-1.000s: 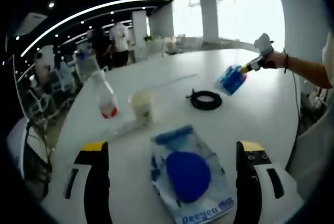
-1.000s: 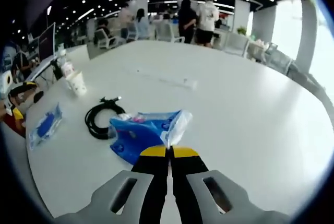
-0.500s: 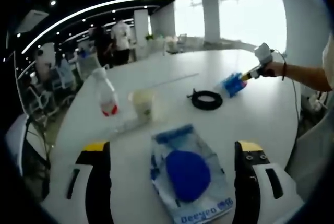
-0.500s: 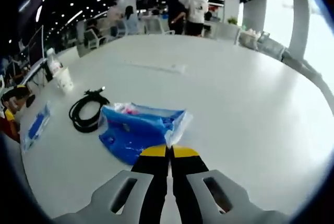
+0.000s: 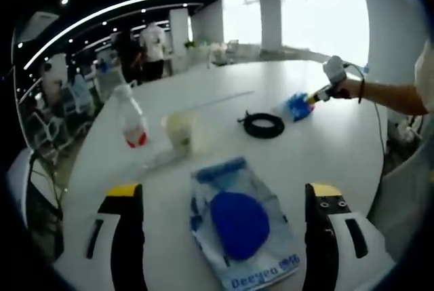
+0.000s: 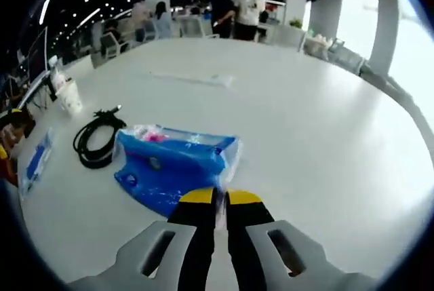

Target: Arrange the tabletop items into an orderly group along one side of the table until the central work area is clear of visible clutter.

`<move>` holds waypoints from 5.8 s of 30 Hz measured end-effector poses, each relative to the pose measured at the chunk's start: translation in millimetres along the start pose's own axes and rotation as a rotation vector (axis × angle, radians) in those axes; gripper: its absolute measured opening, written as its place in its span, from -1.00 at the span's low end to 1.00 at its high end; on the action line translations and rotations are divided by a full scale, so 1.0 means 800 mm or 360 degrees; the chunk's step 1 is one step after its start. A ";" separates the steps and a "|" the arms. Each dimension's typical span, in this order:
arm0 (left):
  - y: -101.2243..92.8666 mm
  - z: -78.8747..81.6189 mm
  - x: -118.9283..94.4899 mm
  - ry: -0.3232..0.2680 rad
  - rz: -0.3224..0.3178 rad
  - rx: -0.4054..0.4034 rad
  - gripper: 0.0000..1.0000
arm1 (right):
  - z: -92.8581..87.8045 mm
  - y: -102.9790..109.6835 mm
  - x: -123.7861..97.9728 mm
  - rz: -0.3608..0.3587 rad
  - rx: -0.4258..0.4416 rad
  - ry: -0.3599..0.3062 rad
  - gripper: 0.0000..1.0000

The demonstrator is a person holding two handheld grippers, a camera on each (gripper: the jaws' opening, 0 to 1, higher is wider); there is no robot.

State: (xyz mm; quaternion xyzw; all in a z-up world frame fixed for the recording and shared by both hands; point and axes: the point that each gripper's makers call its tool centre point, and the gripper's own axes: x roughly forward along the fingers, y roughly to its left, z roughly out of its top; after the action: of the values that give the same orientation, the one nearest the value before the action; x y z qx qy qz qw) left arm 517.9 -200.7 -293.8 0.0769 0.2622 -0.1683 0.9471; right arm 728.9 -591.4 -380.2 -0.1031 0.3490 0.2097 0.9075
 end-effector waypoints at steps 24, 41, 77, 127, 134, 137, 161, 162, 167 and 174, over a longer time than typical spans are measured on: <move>-0.006 0.008 -0.003 -0.0022 -0.0025 0.0024 0.99 | 0.052 0.028 -0.029 0.0052 0.0233 -0.0136 0.17; -0.021 0.015 -0.001 -0.0029 -0.0084 0.0045 0.99 | 0.084 0.115 -0.027 0.0277 0.0235 -0.0132 0.99; -0.018 0.020 -0.009 -0.0051 -0.0084 0.0052 0.99 | 0.115 0.300 0.058 0.0630 0.0100 0.0055 0.97; 0.007 0.011 -0.022 0.0003 0.0035 -0.0007 0.97 | 0.077 0.268 0.101 0.0029 0.0559 0.0219 -0.83; 0.007 0.011 -0.022 0.0003 0.0037 0.0012 0.96 | 0.081 0.274 0.087 0.0081 0.0550 0.0140 -0.87; 0.006 0.012 -0.021 0.0004 0.0034 0.0019 0.96 | 0.090 0.276 0.077 0.0102 0.0542 0.0099 -0.88; 0.007 0.013 -0.020 -0.0002 0.0047 0.0074 0.95 | 0.165 0.297 -0.005 0.0296 0.0313 -0.0259 -0.93; 0.007 0.013 -0.020 -0.0003 0.0047 0.0073 0.95 | 0.167 0.298 -0.008 0.0308 0.0304 -0.0270 -0.93; 0.006 0.012 -0.020 0.0004 0.0046 0.0081 0.97 | 0.172 0.302 -0.028 0.0356 0.0266 -0.0307 -0.92; 0.004 0.013 -0.018 0.0003 0.0039 0.0091 0.97 | 0.170 0.302 -0.055 0.0383 0.0242 -0.0336 -0.92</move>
State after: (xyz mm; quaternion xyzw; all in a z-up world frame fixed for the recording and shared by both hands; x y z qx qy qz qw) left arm 512.0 -196.4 -277.0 0.1072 0.2571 -0.1642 0.9463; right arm 670.4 -344.9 -260.3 0.0309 0.2765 0.2994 0.9127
